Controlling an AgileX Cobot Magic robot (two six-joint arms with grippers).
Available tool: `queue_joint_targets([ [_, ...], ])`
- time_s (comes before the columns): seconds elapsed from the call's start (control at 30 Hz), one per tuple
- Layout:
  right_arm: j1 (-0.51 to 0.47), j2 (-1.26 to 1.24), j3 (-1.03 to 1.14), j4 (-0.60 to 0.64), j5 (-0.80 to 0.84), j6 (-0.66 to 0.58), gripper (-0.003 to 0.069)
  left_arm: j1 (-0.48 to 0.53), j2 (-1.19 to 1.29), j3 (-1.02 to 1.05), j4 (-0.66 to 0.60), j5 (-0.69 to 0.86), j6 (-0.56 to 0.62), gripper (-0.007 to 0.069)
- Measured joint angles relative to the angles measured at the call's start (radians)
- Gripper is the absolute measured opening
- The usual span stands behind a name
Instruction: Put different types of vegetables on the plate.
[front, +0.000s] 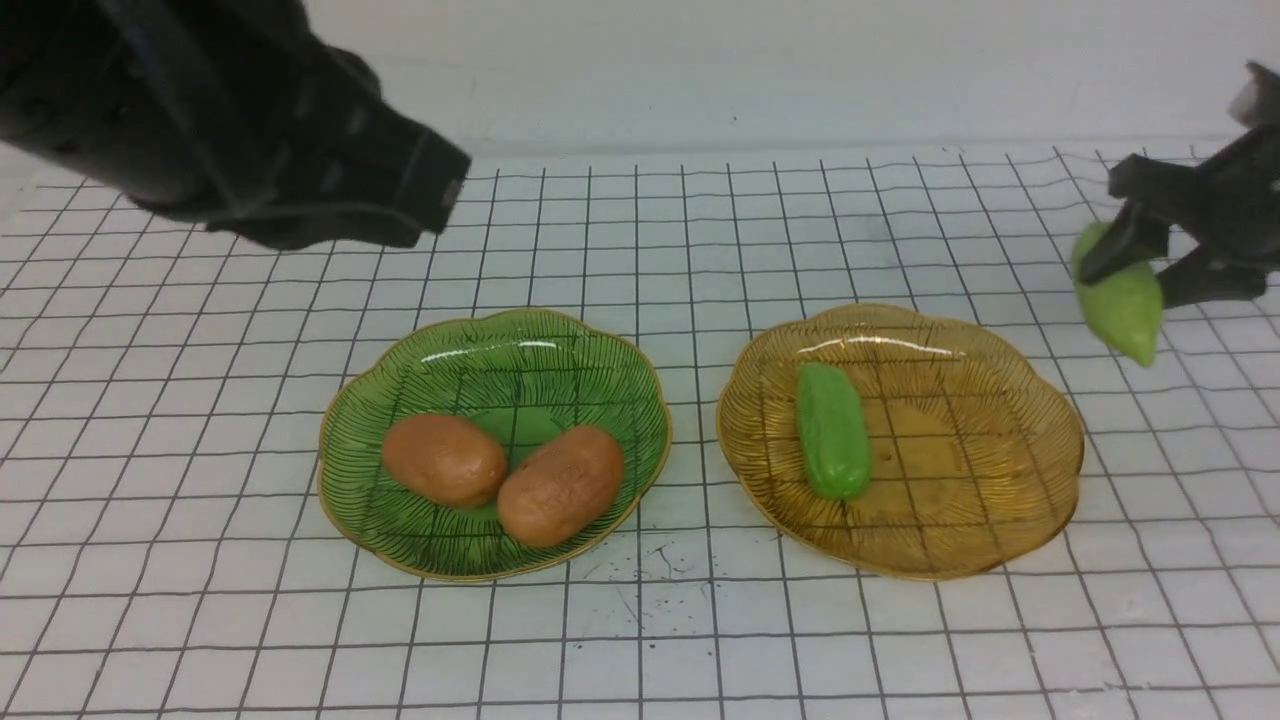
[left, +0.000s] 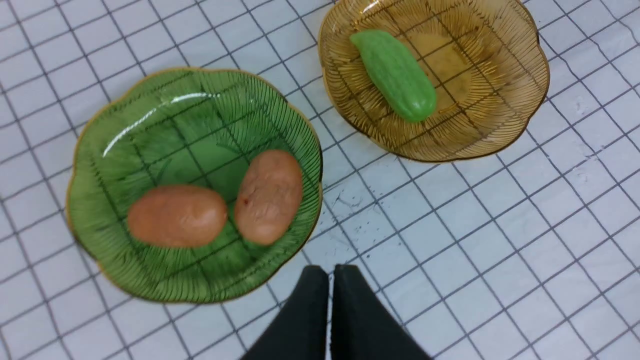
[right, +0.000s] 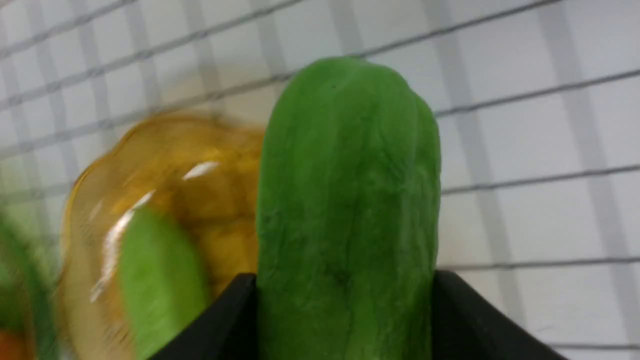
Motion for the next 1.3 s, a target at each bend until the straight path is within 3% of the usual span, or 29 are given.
queue_joint_targets([
  [0.37,0.221,0.01,0.0,-0.099,0.03,-0.012,0.0388,0.0,-0.264,0.216,0.0,0.004,-0.076,-0.0008],
  [0.53,0.251,0.013,0.0,-0.125,0.025,0.048,0.0528,0.0,-0.446,0.285,-0.022,0.013,-0.127,-0.0008],
  [0.7,0.253,0.013,0.0,-0.134,0.055,0.049,0.0577,0.0,-0.565,0.305,-0.023,0.023,-0.141,-0.0008],
  [0.8,0.253,-0.002,-0.001,-0.118,0.061,0.019,0.0538,0.0,-0.625,0.325,-0.024,0.023,-0.152,-0.0008],
  [0.9,0.253,-0.075,-0.001,-0.057,0.063,-0.022,0.0428,0.0,-0.669,0.353,-0.018,0.024,-0.172,-0.0008],
  [0.93,0.254,-0.165,-0.001,-0.021,0.063,-0.046,0.0341,0.0,-0.685,0.37,-0.01,0.024,-0.184,-0.0008],
  [0.97,0.254,-0.165,-0.001,-0.021,0.063,-0.046,0.0341,0.0,-0.687,0.372,-0.009,0.024,-0.189,-0.0008],
  [1.0,0.255,-0.264,-0.001,0.007,0.065,-0.072,0.0231,0.0,-0.696,0.387,-0.002,0.025,-0.204,-0.0008],
  [1.13,0.256,-0.529,-0.004,0.016,0.077,-0.097,0.0034,0.0,-0.704,0.419,0.016,0.024,-0.227,-0.0008],
  [1.3,0.256,-0.862,0.02,-0.027,0.057,-0.101,-0.0011,0.0,-0.704,0.471,0.025,0.007,-0.231,-0.0008],
])
